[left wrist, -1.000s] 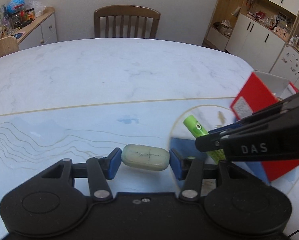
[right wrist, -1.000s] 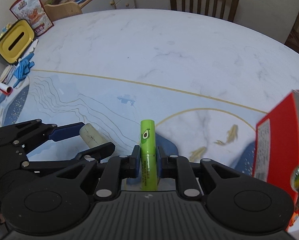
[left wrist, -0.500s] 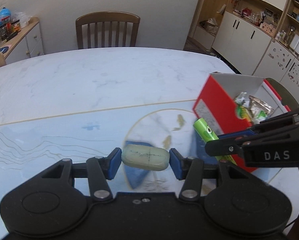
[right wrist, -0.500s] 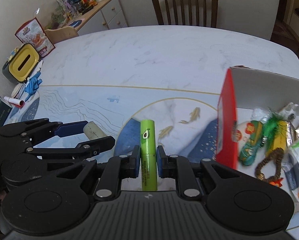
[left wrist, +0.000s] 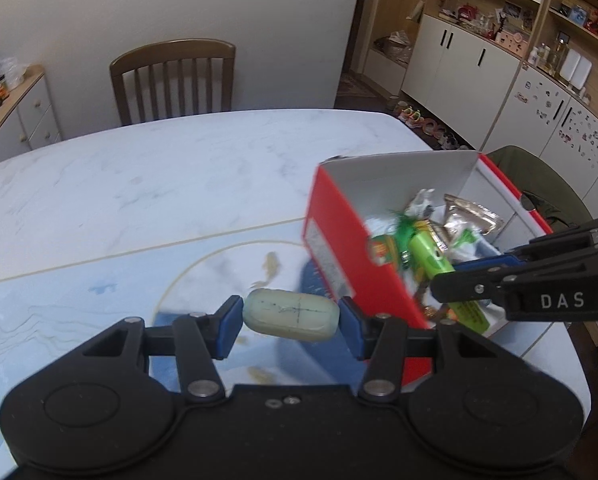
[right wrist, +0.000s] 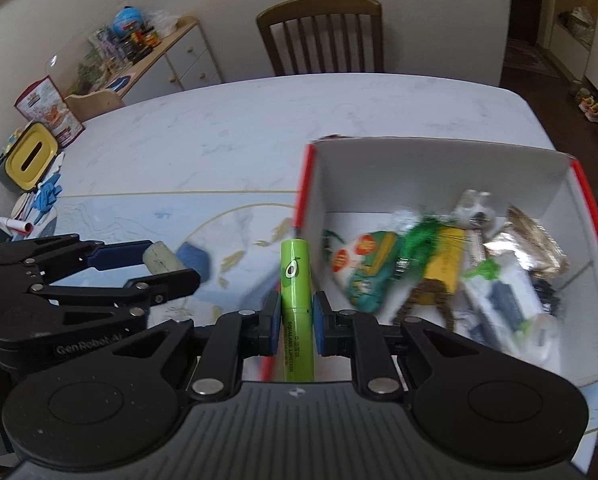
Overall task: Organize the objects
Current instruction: 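Carry the green tube and grey eraser with both tools into the red box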
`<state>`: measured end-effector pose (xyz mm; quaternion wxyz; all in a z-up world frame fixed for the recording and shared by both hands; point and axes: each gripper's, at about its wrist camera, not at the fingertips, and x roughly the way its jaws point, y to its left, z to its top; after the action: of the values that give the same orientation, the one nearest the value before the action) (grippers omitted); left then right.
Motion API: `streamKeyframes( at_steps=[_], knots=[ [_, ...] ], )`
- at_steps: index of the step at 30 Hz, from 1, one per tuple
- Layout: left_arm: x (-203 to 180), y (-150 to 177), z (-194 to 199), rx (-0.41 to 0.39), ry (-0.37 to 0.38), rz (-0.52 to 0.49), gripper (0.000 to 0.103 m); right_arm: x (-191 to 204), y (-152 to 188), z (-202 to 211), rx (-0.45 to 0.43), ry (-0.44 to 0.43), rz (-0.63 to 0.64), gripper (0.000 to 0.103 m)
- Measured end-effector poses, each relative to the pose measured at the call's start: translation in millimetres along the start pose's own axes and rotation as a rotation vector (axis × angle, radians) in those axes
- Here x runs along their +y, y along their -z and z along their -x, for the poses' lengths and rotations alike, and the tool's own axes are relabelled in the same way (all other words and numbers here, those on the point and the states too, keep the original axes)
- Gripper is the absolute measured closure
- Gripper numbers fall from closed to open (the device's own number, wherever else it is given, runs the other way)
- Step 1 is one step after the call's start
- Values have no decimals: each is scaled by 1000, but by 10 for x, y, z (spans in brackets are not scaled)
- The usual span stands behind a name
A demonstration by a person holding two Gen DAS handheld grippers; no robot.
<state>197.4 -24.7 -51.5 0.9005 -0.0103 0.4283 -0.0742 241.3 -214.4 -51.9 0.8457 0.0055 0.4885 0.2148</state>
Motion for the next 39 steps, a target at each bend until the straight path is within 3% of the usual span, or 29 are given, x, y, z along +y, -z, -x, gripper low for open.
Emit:
streamKeyframes(
  at_steps=[12,22,39],
  knots=[
    [-759,-274,-308,0,29,-90,53,-907,143,200,-24,77,-79,87],
    [-1197,-407,-755,61,34,-130,53,-1438,186,113,-15,144,-94,87],
    [-1603,-322,-1442,236,32,-233,53,-1694,231,-216,49,131,-48,87]
  ],
)
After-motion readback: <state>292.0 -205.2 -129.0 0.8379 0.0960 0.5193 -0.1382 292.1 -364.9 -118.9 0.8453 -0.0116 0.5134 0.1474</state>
